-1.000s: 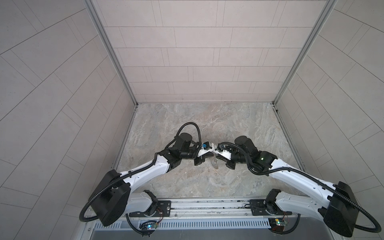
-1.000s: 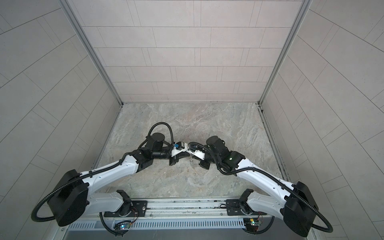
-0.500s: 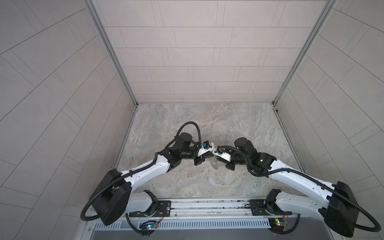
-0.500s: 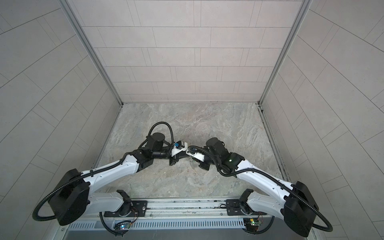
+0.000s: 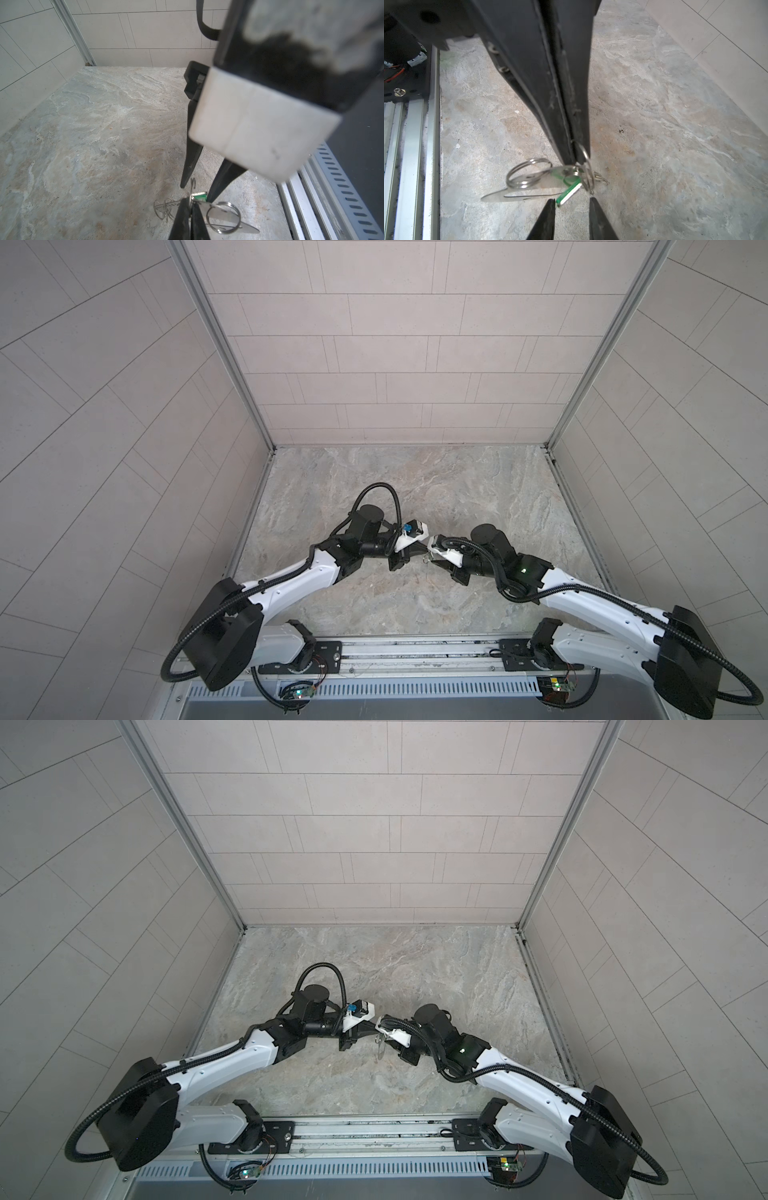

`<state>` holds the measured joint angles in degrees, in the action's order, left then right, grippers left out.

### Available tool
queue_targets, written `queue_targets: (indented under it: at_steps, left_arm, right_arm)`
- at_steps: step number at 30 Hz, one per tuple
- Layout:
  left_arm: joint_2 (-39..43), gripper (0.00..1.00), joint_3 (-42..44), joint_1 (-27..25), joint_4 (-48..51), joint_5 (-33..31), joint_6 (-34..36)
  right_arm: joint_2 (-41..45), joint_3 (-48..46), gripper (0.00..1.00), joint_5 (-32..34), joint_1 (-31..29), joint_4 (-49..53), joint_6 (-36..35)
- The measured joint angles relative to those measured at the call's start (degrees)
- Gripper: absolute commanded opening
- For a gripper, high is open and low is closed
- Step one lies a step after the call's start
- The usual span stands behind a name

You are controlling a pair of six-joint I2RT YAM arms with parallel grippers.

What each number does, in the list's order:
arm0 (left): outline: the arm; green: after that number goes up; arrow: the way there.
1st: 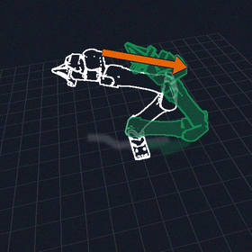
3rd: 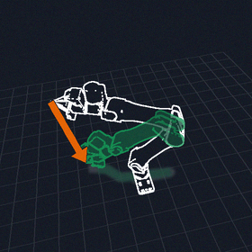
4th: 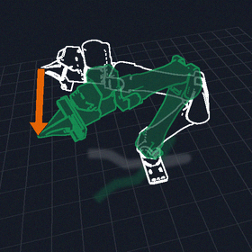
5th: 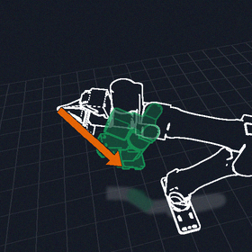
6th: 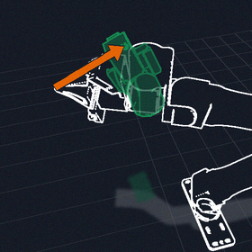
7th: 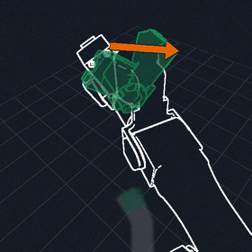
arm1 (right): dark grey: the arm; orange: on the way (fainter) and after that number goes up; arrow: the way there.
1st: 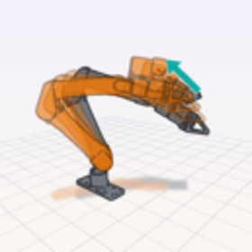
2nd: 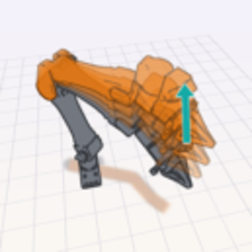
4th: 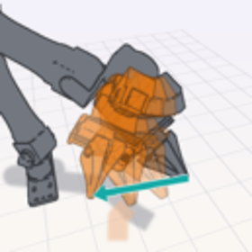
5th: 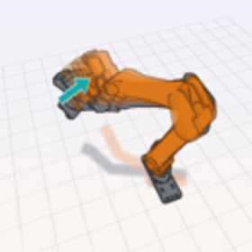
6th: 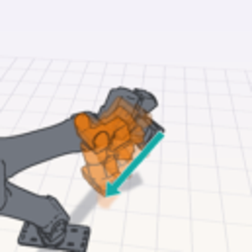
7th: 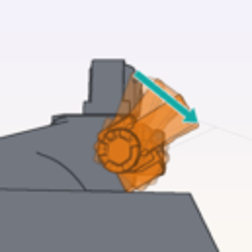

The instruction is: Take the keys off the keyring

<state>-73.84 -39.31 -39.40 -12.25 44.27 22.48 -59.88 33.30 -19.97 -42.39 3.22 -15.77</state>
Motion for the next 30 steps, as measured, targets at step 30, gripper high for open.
queue_targets:
  at_steps: [30]
  left_arm:
    - [0.02,0.00,0.00,0.00,-4.85,0.07,-3.56]
  right_arm:
    - [-2.38,-1.88,0.17,7.61,-2.78,-9.42,6.95]
